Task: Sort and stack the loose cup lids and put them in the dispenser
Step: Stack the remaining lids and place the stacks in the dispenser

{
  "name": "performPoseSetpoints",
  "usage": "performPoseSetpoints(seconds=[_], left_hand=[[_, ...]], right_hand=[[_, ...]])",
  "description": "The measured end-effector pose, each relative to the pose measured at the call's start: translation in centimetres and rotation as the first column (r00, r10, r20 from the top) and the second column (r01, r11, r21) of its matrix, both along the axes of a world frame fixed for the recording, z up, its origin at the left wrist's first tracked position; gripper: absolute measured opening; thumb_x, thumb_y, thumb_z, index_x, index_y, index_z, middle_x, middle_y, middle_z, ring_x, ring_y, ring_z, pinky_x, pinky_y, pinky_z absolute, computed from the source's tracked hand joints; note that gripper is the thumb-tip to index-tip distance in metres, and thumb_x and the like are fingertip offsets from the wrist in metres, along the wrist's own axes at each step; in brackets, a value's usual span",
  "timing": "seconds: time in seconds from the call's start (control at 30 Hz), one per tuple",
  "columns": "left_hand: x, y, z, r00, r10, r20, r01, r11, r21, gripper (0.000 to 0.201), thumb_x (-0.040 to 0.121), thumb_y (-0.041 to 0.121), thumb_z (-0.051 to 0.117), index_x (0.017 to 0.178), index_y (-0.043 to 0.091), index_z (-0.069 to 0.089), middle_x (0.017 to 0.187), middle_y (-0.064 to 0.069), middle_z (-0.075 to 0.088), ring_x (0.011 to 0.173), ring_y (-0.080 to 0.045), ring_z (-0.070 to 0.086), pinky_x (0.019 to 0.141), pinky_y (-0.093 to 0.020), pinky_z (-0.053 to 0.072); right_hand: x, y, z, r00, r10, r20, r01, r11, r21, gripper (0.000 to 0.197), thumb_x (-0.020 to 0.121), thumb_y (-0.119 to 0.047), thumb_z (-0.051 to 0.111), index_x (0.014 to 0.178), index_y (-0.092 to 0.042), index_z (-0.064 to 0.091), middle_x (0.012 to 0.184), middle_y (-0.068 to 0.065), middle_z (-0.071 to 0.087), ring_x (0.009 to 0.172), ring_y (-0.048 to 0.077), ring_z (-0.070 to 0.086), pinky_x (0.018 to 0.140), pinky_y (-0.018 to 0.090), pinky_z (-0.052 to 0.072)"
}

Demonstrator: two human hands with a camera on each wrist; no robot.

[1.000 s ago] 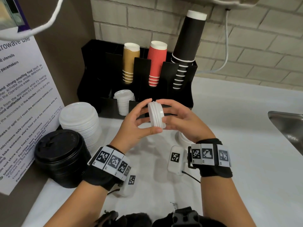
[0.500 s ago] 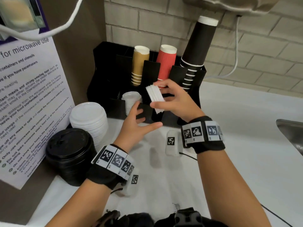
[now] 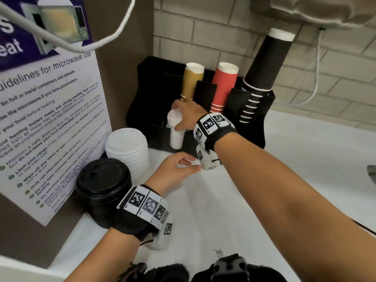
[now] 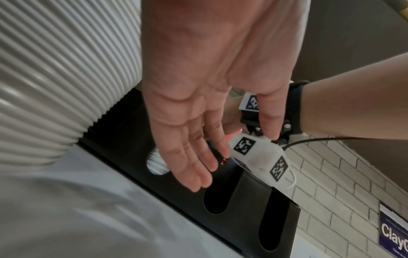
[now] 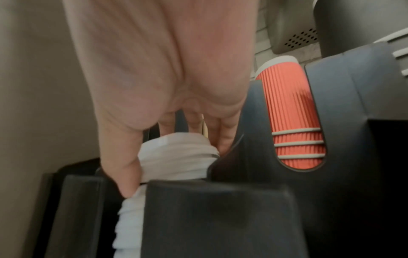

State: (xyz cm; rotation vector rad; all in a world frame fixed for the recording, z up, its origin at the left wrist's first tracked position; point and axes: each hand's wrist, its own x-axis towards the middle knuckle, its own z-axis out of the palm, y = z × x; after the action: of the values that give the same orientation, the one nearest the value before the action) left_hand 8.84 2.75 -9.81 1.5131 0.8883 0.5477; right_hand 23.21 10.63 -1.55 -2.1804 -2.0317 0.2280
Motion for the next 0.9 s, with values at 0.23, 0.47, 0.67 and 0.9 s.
performPoseSetpoints(seconds=[0.23, 0.47, 0.67, 0.9], left_hand=[[-0.3, 0.0, 0.1, 0.999, -0.008, -0.032, 0.008, 1.000, 0.014, 0.024, 0.085, 0.034, 0.072, 0.106, 0.028, 0.064, 0.107, 0.006, 0.063, 0.085, -0.003, 0.060, 0.062, -0.013, 0.043], [-0.2, 0.0, 0.0, 0.999, 0.006, -0.036, -0.006, 1.000, -0.001, 0.025, 0.084, 0.034, 0.072, 0.107, 0.027, 0.065, 0.108, 0.004, 0.065, 0.093, -0.010, 0.061, 0.081, -0.025, 0.046], [-0.2, -0.1, -0.1, 1.000, 0.016, -0.020, -0.017, 1.000, -0.020, 0.021, 0.083, 0.032, 0.073, 0.102, 0.028, 0.065, 0.107, 0.004, 0.065, 0.092, -0.011, 0.061, 0.080, -0.026, 0.046], [-0.4, 0.0, 0.5, 1.000, 0.018, -0.011, -0.018, 1.000, 0.008, 0.022, 0.083, 0.033, 0.073, 0.103, 0.030, 0.066, 0.104, 0.004, 0.065, 0.093, -0.012, 0.061, 0.084, -0.028, 0.048]], right_hand=[[-0.5, -0.4, -1.5, 0.999, -0.029, 0.043, 0.028, 1.000, 0.012, 0.066, 0.071, -0.025, 0.078, 0.127, -0.010, 0.046, 0.119, 0.016, 0.049, 0.107, 0.032, 0.051, 0.085, 0.044, 0.052], [-0.8, -1.2, -1.6, 0.986, -0.028, 0.164, 0.034, 0.999, -0.033, 0.072, 0.076, -0.025, 0.078, 0.136, -0.010, 0.041, 0.137, 0.019, 0.034, 0.120, 0.037, 0.041, 0.093, 0.046, 0.048], [-1.6, -1.4, -2.3, 0.919, 0.008, 0.394, 0.004, 1.000, -0.028, 0.062, 0.083, -0.035, 0.069, 0.135, -0.012, 0.044, 0.135, 0.012, 0.041, 0.124, 0.031, 0.041, 0.095, 0.038, 0.039], [-0.9, -2.1, -0.6, 0.973, 0.004, 0.230, 0.010, 0.998, -0.060, 0.054, 0.085, -0.036, 0.064, 0.127, -0.006, 0.050, 0.132, 0.014, 0.039, 0.123, 0.032, 0.035, 0.092, 0.039, 0.042]])
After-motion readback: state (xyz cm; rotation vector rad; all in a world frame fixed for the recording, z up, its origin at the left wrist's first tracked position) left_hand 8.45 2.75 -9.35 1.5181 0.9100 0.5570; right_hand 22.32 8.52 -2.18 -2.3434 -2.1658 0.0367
